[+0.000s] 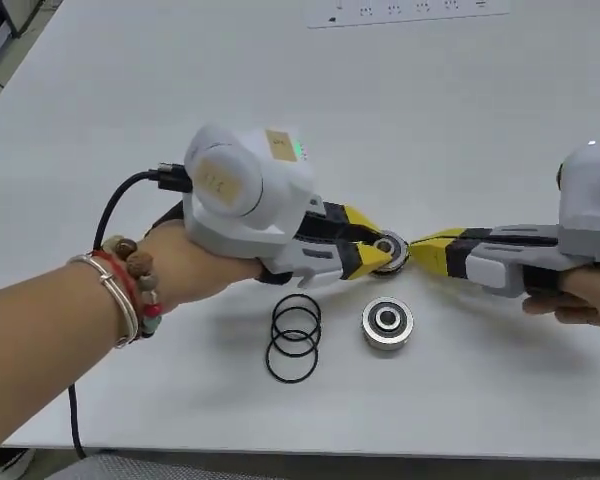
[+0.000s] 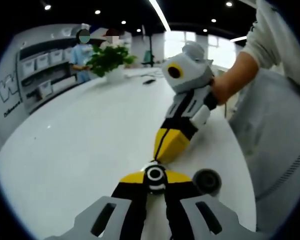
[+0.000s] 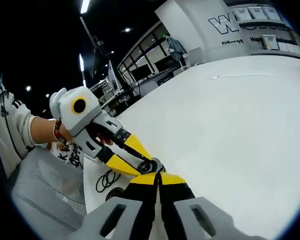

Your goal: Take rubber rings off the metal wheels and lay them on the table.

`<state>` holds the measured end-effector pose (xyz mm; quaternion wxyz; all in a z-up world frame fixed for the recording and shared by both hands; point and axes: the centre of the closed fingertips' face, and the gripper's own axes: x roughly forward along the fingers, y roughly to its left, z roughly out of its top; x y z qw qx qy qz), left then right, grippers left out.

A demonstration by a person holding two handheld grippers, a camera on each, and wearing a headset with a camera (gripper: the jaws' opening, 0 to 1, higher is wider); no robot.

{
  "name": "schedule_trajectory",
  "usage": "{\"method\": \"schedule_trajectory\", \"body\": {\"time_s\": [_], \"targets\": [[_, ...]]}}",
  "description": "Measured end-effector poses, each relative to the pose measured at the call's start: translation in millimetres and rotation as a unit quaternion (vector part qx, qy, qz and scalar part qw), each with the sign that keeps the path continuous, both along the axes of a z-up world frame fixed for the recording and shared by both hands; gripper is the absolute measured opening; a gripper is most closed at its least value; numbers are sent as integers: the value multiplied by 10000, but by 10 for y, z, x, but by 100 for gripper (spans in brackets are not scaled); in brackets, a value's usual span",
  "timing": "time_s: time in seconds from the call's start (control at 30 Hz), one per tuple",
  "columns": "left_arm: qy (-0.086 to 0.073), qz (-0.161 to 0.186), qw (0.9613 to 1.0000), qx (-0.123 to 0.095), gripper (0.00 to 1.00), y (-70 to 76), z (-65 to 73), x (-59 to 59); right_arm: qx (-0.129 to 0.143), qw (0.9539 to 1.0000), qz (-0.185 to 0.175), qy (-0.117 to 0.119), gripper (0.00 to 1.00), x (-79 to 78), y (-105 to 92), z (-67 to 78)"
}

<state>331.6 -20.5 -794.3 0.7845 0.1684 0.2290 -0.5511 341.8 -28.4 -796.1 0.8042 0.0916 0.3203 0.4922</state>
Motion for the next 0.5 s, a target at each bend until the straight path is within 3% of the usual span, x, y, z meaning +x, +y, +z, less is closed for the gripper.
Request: {"method": "schedule_trajectory", "body": {"time_s": [0.1, 0.17, 0.27, 0.5], "targets": [[-14, 16, 10000, -3, 13, 4, 0, -6, -10, 10000, 20, -65, 0, -23, 4, 1], [-52, 23, 10000, -34, 13, 5, -2, -16, 86, 9999, -67, 84, 0, -37, 22, 18], [-73, 52, 9999, -71, 13, 6, 0, -9, -78, 9999, -23, -117, 0, -47, 40, 27], [-118, 37, 9999, -44, 13, 4, -1, -5, -128, 9997, 101, -199, 0, -82, 76, 43]]}}
